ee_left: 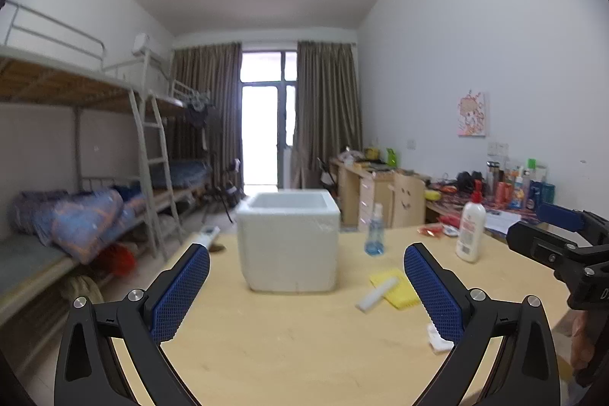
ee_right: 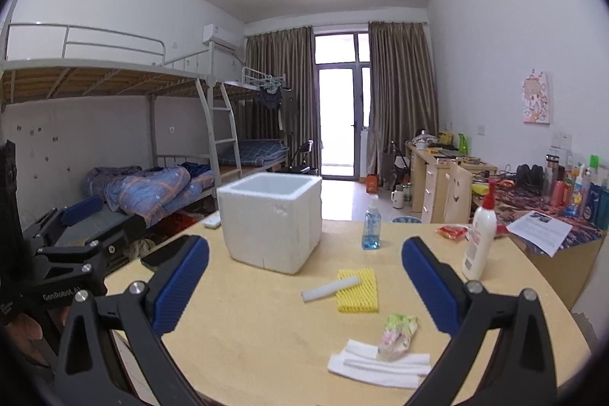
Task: Organize soft objects
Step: 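Move both tools back from the box toward the white cloth, then approach the green-and-pink plastic bag on the white cloth with the left gripper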
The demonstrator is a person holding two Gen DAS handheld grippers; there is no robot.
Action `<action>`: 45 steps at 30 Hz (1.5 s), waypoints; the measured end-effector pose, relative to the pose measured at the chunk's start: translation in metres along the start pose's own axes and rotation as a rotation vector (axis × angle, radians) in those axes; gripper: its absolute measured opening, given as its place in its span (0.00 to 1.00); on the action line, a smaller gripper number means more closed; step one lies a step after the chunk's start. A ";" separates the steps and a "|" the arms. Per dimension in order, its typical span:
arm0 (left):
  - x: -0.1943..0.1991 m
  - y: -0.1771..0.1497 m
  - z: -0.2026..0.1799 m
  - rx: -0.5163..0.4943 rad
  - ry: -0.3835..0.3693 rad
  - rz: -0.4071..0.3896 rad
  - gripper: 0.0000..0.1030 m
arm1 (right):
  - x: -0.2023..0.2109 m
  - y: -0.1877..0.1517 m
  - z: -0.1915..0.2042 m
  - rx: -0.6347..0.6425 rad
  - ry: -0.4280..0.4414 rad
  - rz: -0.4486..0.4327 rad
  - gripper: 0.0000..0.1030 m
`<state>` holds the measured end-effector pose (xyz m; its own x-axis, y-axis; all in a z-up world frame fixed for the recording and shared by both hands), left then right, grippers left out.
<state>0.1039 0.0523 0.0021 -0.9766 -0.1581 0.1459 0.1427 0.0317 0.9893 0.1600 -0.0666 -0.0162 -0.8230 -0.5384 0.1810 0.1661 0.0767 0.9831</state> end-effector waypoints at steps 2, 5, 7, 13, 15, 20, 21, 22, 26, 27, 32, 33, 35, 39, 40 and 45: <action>0.000 -0.010 -0.003 0.003 -0.014 0.002 0.99 | 0.003 -0.008 -0.001 0.005 -0.012 0.004 0.99; 0.002 -0.022 -0.003 0.008 -0.008 0.010 0.99 | 0.005 -0.019 -0.005 -0.002 -0.021 0.016 0.99; 0.003 -0.027 -0.002 0.025 -0.024 0.022 0.99 | 0.004 -0.028 -0.009 -0.005 -0.031 0.034 0.99; 0.004 -0.048 -0.004 0.039 -0.015 0.037 0.99 | 0.008 -0.052 -0.024 -0.037 -0.073 0.051 0.99; 0.003 -0.053 -0.004 0.028 -0.001 0.044 0.99 | 0.007 -0.058 -0.027 -0.051 -0.079 0.059 0.99; -0.001 -0.060 -0.011 0.014 -0.010 0.073 0.99 | 0.006 -0.065 -0.032 -0.062 -0.088 0.079 0.99; -0.002 -0.060 -0.012 0.014 -0.016 0.075 0.99 | 0.006 -0.065 -0.033 -0.066 -0.089 0.076 0.99; -0.002 -0.061 -0.014 0.015 -0.024 0.075 0.99 | 0.007 -0.063 -0.033 -0.066 -0.094 0.069 0.99; -0.006 -0.064 -0.020 0.009 -0.033 0.090 0.99 | 0.010 -0.063 -0.040 -0.075 -0.104 0.065 0.99; -0.008 -0.065 -0.022 0.008 -0.039 0.097 0.99 | 0.010 -0.064 -0.043 -0.079 -0.111 0.068 0.99; -0.015 -0.063 -0.041 -0.009 -0.075 0.107 0.99 | 0.010 -0.070 -0.062 -0.112 -0.151 0.087 0.99; -0.017 -0.062 -0.045 -0.012 -0.084 0.107 0.99 | 0.012 -0.072 -0.068 -0.121 -0.165 0.090 0.99; -0.021 -0.062 -0.055 -0.021 -0.107 0.110 0.99 | 0.017 -0.074 -0.078 -0.136 -0.183 0.093 0.99; -0.031 -0.065 -0.073 -0.051 -0.142 0.129 0.99 | 0.022 -0.078 -0.095 -0.150 -0.213 0.107 0.99; -0.033 -0.066 -0.077 -0.055 -0.153 0.136 0.99 | 0.022 -0.080 -0.098 -0.153 -0.220 0.114 0.99; -0.045 -0.071 -0.098 -0.067 -0.205 0.168 0.99 | 0.023 -0.085 -0.112 -0.172 -0.238 0.130 0.99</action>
<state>0.1539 -0.0399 -0.0738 -0.9495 0.0476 0.3103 0.3093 -0.0260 0.9506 0.1884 -0.1796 -0.0986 -0.8895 -0.3203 0.3259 0.3508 -0.0218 0.9362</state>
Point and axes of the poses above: each gripper's, at about its wrist camera, not at the fingertips, and x roughly against the way its jaws point, z to its left, y to its top, the point moved 10 cm from there along -x, roughly the way its jaws point, and after that the axes turned 2 degrees about y, right-handed, at the moved point
